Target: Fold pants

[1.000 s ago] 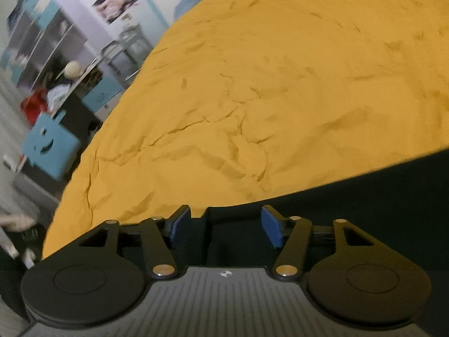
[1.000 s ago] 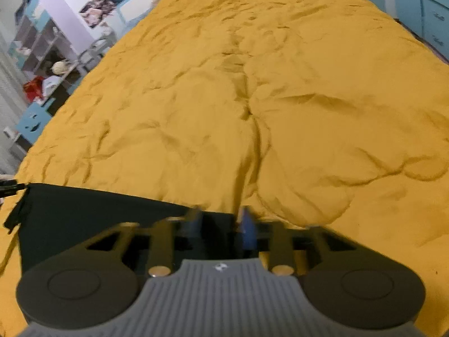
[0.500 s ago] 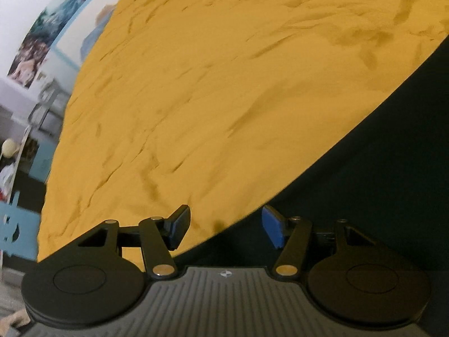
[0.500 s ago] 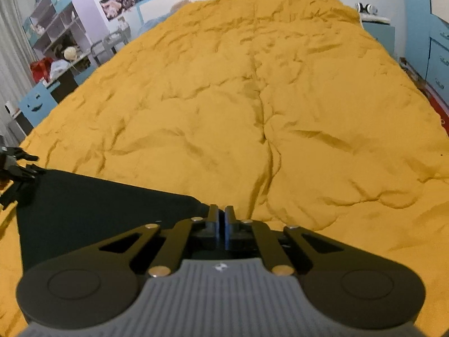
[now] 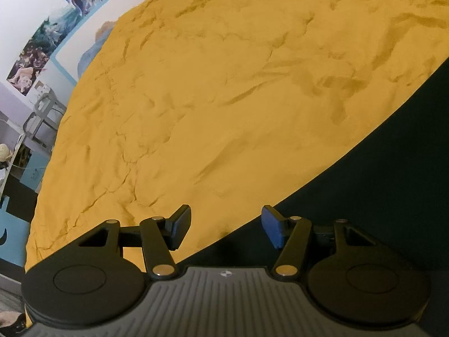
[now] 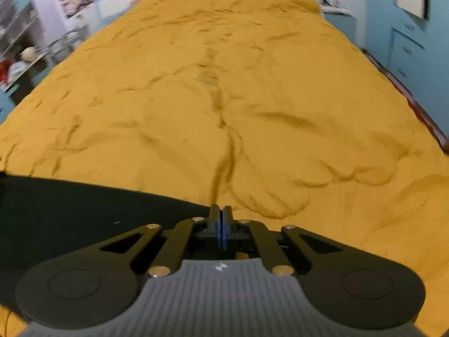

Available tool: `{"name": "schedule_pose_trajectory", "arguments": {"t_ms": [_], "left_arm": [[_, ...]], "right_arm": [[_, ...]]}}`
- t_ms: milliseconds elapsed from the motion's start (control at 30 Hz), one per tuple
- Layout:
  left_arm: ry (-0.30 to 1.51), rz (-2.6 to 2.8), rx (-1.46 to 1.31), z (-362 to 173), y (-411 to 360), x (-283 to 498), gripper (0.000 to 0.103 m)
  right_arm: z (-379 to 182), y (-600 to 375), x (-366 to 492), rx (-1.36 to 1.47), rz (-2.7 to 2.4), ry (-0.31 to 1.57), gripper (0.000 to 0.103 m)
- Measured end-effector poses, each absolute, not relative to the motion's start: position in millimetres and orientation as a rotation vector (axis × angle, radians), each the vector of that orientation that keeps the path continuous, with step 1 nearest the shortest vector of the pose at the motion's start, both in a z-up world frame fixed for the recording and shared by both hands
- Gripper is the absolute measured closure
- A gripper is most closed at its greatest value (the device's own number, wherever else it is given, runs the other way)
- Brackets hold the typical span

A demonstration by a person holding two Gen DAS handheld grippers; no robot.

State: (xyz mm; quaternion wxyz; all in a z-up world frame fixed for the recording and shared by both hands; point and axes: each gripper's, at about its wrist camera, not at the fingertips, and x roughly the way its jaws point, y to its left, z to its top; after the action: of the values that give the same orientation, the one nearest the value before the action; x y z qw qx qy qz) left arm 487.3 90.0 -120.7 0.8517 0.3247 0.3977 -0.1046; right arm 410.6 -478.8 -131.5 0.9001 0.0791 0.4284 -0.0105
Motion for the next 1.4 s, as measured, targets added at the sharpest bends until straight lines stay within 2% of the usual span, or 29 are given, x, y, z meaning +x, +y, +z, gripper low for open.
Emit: {"name": "schedule_pose_trajectory", "arguments": {"t_ms": [233,267,300,333,367,567,600,633,667,1033,1400], "left_arm": [[0.83,-0.2,0.586,-112.3,87.2,481.6,0.034],[0.83,-0.187,0.571,-111.7,87.9,483.2,0.035],[0.829,-0.173,0.56,-111.3,88.2,483.7,0.035],[0.826,-0.162,0.558,-111.1,87.7,482.5,0.035],[0.826,-0.156,0.562,-110.7,88.4,482.7,0.035],[0.901,-0.25,0.637,-108.4,93.5,480.7,0.034],[0.904,-0.256,0.652,-108.9,93.9,482.4,0.034],[0.918,-0.271,0.653,-109.2,94.6,486.3,0.033],[0.934,-0.285,0.646,-110.4,95.1,490.0,0.033],[0.989,-0.385,0.739,-132.9,81.0,504.4,0.033],[1.029,-0.489,0.818,-117.9,70.2,491.9,0.033]], "right_arm": [[-126.5,-511.0,396.8,0.415,0.044,0.844,0.103],[-124.7,-511.6,396.1,0.44,0.062,0.824,0.1],[-123.8,-513.1,397.7,0.456,0.08,0.821,0.086],[-125.1,-514.1,400.8,0.475,0.11,0.826,0.067],[-128.0,-515.3,405.2,0.496,0.144,0.837,0.064],[-146.0,-509.4,422.1,0.507,0.22,0.906,0.066],[-147.5,-508.2,422.7,0.494,0.221,0.904,0.072],[-148.4,-508.0,422.3,0.491,0.228,0.897,0.093],[-150.1,-509.3,421.5,0.502,0.241,0.889,0.101],[-96.2,-509.8,361.6,0.401,0.409,0.678,0.103],[-97.0,-520.7,295.6,0.502,0.479,0.595,0.103]]}}
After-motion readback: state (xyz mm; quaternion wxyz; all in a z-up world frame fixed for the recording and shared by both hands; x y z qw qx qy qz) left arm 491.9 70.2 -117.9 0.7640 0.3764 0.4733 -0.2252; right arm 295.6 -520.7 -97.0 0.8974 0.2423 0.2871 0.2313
